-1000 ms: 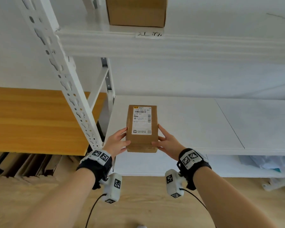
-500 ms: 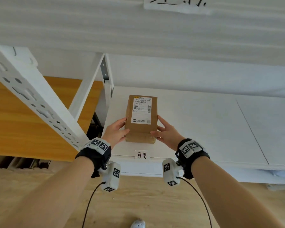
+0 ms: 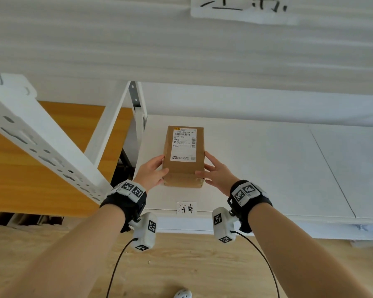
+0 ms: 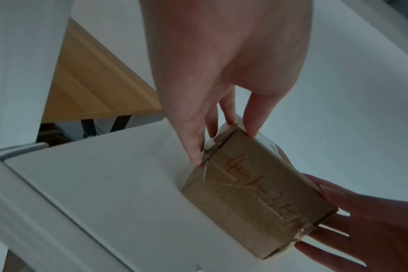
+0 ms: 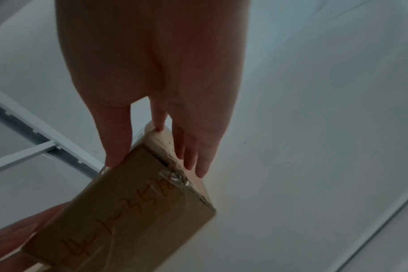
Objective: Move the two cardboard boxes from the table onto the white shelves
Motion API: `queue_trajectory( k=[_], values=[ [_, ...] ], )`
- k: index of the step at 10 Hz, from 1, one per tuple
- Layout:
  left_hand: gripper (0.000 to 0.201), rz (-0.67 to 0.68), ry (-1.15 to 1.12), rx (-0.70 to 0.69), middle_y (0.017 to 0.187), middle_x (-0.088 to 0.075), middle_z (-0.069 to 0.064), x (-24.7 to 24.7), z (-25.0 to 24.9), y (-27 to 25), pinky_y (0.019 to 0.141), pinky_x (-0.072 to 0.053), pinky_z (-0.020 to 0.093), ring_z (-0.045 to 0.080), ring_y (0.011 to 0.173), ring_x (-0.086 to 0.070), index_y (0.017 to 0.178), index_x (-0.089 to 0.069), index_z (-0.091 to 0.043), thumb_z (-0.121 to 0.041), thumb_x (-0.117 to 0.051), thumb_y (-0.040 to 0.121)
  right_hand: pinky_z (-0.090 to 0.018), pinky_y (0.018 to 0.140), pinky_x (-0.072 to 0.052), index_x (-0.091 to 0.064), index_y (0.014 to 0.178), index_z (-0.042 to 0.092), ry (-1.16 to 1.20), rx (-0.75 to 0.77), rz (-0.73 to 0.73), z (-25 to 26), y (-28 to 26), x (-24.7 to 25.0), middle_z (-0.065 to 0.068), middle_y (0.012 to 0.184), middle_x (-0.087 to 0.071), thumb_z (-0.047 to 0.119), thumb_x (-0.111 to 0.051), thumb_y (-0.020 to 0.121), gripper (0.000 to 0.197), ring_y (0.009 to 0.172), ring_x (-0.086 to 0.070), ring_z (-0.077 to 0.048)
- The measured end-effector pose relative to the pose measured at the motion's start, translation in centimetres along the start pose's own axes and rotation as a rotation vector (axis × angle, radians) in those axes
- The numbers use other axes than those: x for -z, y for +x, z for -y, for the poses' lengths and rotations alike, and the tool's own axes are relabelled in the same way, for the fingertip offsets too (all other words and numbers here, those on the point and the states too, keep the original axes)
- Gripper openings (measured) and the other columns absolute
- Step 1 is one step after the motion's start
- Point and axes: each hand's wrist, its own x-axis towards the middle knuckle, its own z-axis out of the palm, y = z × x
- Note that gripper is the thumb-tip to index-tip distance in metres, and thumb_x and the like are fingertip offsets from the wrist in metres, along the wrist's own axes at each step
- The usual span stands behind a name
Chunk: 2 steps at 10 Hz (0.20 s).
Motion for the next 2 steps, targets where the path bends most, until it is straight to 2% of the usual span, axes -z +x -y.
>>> queue_trajectory(
  k=[1,2],
  values=[
    [0.055,-0.042,0.144,-0.029,0.148,-0.044,0.006,0.2,0.4,-0.2,0.112,-0.036,0.044,0.022,0.137,-0.040,0.142,-0.041,-0.016,-0.006,-0.058,0.090,-0.040,0.106,-0.034,-0.023,0.150,0.029,-0.069,-0.015,-0.042,-0.2,-0.8,0.0,-0.008,0.150,-0.041,0.006,-0.072,0.081,0.087,0.141,-0.035,-0.020],
    [0.056,-0.075,0.271,-0.028,0.147,-0.044,0.011,0.4,1.4,-1.0,0.112,-0.036,0.046,0.023,0.137,-0.040,0.142,-0.041,-0.015,-0.012,-0.060,0.090,-0.039,0.106,-0.036,-0.029,0.149,0.024,-0.114,-0.005,-0.115,-0.7,-2.3,0.0,-0.015,0.150,-0.040,0.013,-0.073,0.081,0.082,0.140,-0.036,-0.023]
  ],
)
